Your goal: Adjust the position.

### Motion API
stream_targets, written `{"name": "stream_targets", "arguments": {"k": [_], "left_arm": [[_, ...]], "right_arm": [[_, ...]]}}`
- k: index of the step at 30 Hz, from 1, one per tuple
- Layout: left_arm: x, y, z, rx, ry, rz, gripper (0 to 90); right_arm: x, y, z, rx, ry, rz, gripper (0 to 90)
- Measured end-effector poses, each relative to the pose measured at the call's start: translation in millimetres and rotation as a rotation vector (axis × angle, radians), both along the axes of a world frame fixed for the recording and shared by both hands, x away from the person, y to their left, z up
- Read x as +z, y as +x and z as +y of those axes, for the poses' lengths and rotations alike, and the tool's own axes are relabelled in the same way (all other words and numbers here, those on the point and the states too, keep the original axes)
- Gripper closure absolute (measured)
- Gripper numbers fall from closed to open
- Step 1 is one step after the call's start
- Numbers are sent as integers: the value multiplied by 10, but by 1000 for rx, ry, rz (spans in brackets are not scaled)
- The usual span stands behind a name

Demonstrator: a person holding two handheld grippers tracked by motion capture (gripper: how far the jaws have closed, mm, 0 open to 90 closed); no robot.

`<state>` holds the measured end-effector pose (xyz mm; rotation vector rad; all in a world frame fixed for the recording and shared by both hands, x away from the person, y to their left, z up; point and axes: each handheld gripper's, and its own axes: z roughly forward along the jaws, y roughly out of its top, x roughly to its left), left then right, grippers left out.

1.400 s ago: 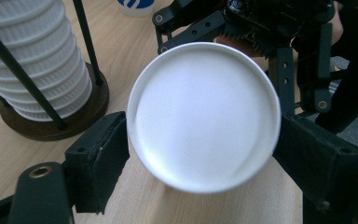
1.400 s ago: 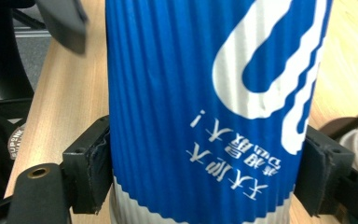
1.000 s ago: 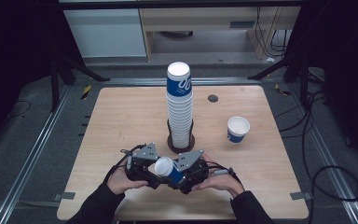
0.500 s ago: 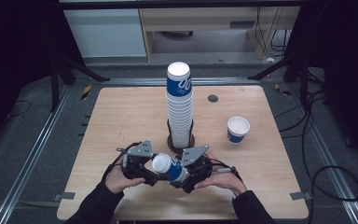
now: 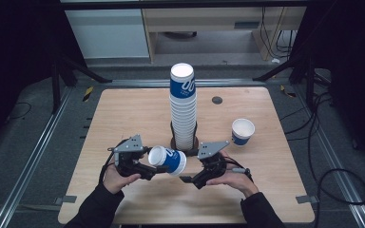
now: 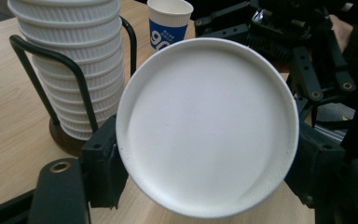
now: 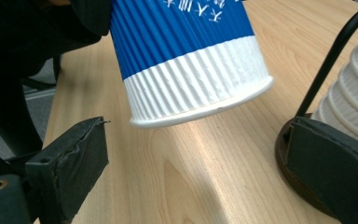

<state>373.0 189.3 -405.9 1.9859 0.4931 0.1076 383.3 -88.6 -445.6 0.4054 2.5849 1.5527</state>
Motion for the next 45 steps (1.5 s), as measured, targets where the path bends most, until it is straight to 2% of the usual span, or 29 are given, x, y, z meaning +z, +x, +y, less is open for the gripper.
{"name": "stream_targets", "arguments": {"k": [9,17,20,23,25,30,33,36,40,45], "left_arm": [[8,-52,-88,-51,-43,-5,253],[10,-100,-165,-100,-54,-9,254],[2,-103,-179,-98,-45,-13,254],[-6,-94,-168,-102,-52,-1,254],[-7,-86,-163,-104,-52,8,253],[28,-91,-147,-98,-41,0,225],[58,-84,-98,-90,-51,-5,208],[88,-70,-45,-81,-19,-16,183],[66,-31,-18,-75,56,10,182],[-48,12,-78,-92,148,40,170]], "right_arm": [[-7,-13,69,44,58,24,60],[-15,-29,130,77,77,20,73],[-16,-31,136,84,94,11,117],[-16,-34,130,90,91,7,141],[-13,-36,128,92,89,1,147],[6,-33,104,93,94,3,157],[21,-27,70,84,84,-8,158],[38,-20,25,67,54,-31,157],[52,5,-66,34,28,-47,155],[39,4,-73,36,-22,-61,154]]}}
